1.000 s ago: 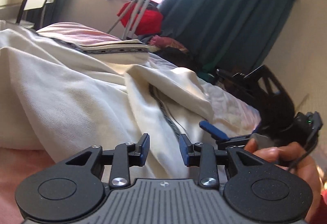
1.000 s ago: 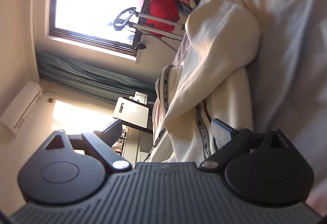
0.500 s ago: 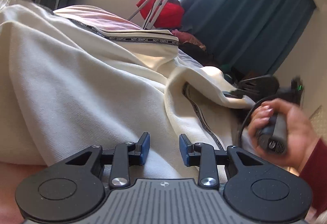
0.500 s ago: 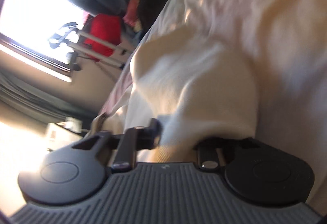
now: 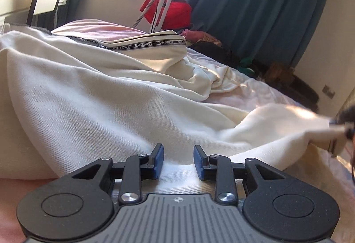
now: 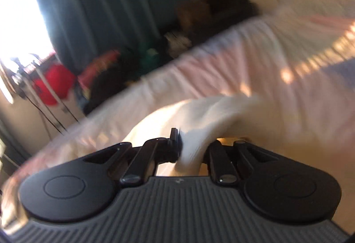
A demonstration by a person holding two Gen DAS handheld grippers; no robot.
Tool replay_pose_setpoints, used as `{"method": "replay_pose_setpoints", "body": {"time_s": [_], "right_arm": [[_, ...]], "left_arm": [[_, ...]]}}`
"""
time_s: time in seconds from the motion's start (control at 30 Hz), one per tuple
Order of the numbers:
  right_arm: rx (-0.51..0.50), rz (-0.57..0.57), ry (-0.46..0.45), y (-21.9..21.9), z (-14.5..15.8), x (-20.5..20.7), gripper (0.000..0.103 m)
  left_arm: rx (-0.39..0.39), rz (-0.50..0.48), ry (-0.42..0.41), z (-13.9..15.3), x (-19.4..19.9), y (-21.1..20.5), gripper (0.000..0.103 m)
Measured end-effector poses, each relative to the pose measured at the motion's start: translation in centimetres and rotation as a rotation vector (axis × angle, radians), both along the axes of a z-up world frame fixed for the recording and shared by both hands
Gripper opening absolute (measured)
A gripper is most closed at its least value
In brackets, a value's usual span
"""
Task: Fold clothes
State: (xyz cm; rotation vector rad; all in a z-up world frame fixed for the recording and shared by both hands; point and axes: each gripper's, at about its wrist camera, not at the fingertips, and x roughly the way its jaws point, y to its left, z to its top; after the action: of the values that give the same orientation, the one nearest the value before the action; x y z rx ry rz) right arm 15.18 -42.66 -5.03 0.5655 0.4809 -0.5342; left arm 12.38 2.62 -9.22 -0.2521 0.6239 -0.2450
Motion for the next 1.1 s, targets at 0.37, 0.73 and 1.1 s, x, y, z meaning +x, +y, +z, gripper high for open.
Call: {"method": "replay_pose_setpoints", "body": {"time_s": [0.37, 0.73, 1.1], "right_arm": [[0.506, 0.047, -0.206, -3.6, -8.1, -7.6, 0.017], [0.726, -0.023, -0.335, -6.8, -11.0, -8.7, 0.032], [0.667, -0.142, -0.352, -8.9, -11.9, -7.8, 0.078]], "left_arm": [[0.026, 0.059, 0.014, 1.0, -2.1, 0.7, 0.036], [0.021, 0.148, 0.016, 0.6, -2.0, 1.5, 0.037], [0.004, 0.162, 0.020, 0.2, -1.6, 1.7, 0.042]]}}
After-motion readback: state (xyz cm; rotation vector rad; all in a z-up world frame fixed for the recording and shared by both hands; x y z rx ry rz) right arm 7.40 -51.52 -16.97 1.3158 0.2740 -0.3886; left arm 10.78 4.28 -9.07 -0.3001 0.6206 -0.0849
